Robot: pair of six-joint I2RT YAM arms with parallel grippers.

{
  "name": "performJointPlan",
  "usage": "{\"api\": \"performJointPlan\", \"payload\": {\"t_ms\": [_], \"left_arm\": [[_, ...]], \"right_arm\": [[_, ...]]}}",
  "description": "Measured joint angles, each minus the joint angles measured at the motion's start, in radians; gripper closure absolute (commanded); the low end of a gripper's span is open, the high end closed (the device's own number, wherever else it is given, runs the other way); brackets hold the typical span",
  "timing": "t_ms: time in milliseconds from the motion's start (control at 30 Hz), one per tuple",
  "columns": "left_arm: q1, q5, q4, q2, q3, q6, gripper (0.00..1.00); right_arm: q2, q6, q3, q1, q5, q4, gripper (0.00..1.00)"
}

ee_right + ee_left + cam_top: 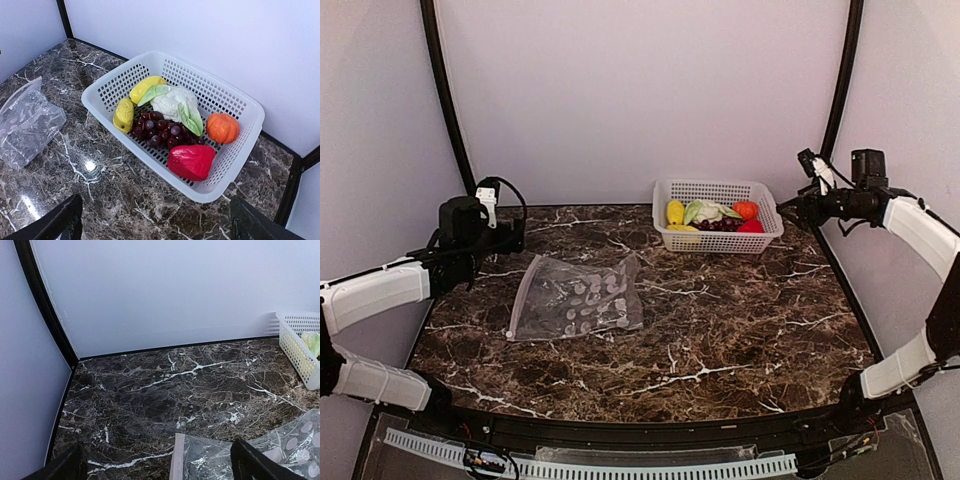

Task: Place the food in the zip-top bag and seal the zipper
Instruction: Move the bin to the center of the board.

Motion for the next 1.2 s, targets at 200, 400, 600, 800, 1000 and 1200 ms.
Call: {"api": "performJointPlan", "payload": {"t_ms": [200, 400, 600, 800, 1000, 1200], "left_arm": [[-0.003, 0.084, 0.024, -0.021, -0.057, 0.067, 0.01], [-0.004, 0.197, 0.019, -0.021, -0.057, 0.091, 0.01], [-0.016, 0.287, 0.019, -0.035, -0.057, 0.092, 0.01], [-0.035, 0.344, 0.019, -0.038, -0.057, 0.092, 0.01], [-0.039, 0.363, 0.019, -0.037, -0.057, 0.093, 0.02], [-0.043, 0.365, 0.019, -0.037, -0.057, 0.1, 0.02]], "right_arm": [[0.153, -0.097, 0.079, -0.01, -0.145, -0.008, 0.32], [0.346, -0.205, 0.211, 0.064, -0.148, -0.108, 0.41], [0.526, -0.311, 0.414, 0.105, -0.088, -0.249, 0.41], [0.627, -0.369, 0.472, 0.104, -0.011, -0.317, 0.44], [0.647, -0.402, 0.467, 0.113, 0.044, -0.366, 0.55], [0.595, -0.447, 0.373, 0.201, 0.133, -0.36, 0.65]]}}
